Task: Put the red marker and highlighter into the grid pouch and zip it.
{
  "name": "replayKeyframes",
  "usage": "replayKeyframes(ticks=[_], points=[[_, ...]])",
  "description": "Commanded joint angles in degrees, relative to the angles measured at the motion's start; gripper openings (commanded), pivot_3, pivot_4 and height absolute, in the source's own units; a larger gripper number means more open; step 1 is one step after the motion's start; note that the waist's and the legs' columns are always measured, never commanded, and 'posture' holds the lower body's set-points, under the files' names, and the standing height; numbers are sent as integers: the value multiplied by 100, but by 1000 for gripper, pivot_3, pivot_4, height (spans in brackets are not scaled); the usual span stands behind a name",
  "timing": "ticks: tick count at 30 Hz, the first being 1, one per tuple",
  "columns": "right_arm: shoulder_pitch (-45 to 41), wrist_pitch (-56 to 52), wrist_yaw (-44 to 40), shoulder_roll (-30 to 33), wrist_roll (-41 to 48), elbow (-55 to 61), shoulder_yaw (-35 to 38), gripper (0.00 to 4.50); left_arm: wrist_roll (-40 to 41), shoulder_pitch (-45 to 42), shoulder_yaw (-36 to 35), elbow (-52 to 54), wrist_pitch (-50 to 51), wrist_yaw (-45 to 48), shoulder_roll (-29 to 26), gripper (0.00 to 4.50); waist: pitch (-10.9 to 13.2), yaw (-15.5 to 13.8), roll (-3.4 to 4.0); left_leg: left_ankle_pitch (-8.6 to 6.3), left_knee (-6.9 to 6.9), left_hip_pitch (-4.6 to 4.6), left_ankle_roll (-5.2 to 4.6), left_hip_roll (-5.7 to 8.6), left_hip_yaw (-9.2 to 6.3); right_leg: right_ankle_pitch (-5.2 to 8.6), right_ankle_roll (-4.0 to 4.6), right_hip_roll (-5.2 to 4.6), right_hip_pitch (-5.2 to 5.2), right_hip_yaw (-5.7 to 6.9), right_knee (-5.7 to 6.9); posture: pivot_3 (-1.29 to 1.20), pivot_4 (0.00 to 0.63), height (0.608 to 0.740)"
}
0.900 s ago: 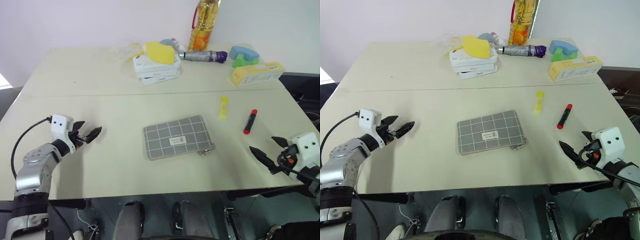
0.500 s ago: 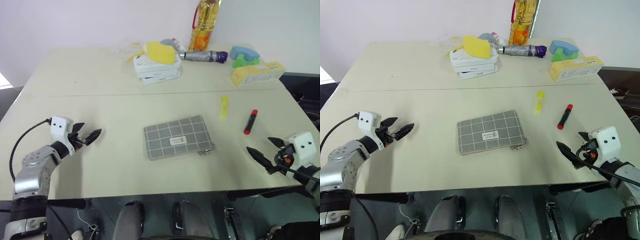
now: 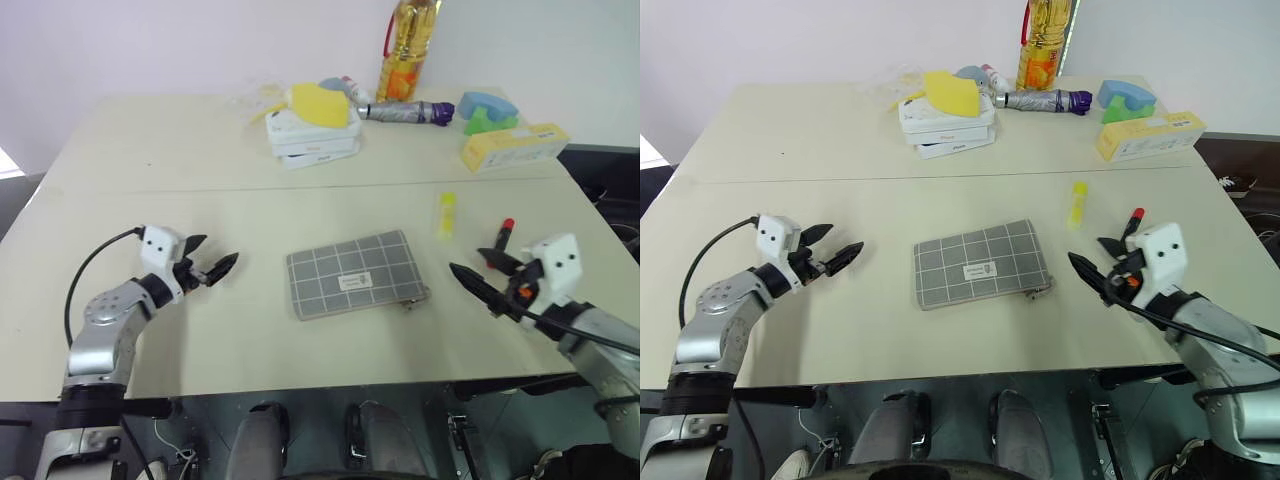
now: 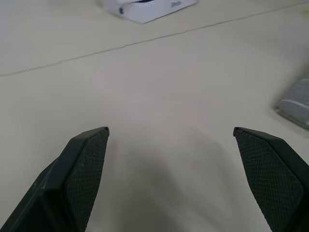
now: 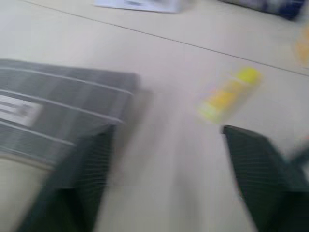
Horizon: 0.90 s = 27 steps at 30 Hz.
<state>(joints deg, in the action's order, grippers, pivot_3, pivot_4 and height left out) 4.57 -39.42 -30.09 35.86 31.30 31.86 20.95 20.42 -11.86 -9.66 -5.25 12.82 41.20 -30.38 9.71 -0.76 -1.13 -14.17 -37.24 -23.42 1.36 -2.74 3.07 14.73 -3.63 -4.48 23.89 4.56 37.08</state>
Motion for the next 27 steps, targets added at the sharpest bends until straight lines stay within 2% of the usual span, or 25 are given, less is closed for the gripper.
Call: replayKeyframes(ticks=[1,4,12,16,23,27], points=[[-472,-311,432,-58,-288,177,-761,1591,-238,-103,269,173,-406,269,-82,4367,0,6,0,0,0,0,0,0,0,0,0,0,1,0,0,0,150,740],[-819,-407,703,-285,-438,136,-1213,60,-318,-176,395,105,-549,454,-123,4367,0,4,1,0,1,-3,0,0,2,0,1,0,7,0,1,0,150,740],[-1717,-835,1503,-1014,-1114,-242,-2395,21,-613,-305,559,-233,-1230,1123,-583,4367,0,11,2,0,3,-9,0,-1,4,-1,1,2,16,1,5,0,150,740],[-1843,-1595,1860,-1260,-1316,-781,-2668,21,-895,-259,731,-286,-1790,1562,-951,4367,0,4,1,0,5,-14,0,1,8,-1,1,-3,19,2,4,0,150,740],[-1745,-2157,1943,-1762,-1011,-728,-2181,21,-1064,-258,1069,-97,-2446,2030,-1147,4367,-2,8,6,0,7,-14,0,-2,10,-1,1,-3,21,2,5,0,150,740],[-1691,-2291,1918,-1880,-888,-683,-2024,21,-1525,-548,1621,-243,-3262,2118,-892,4367,-2,-4,6,0,7,-15,0,0,13,-1,1,-3,20,3,4,0,150,740]])
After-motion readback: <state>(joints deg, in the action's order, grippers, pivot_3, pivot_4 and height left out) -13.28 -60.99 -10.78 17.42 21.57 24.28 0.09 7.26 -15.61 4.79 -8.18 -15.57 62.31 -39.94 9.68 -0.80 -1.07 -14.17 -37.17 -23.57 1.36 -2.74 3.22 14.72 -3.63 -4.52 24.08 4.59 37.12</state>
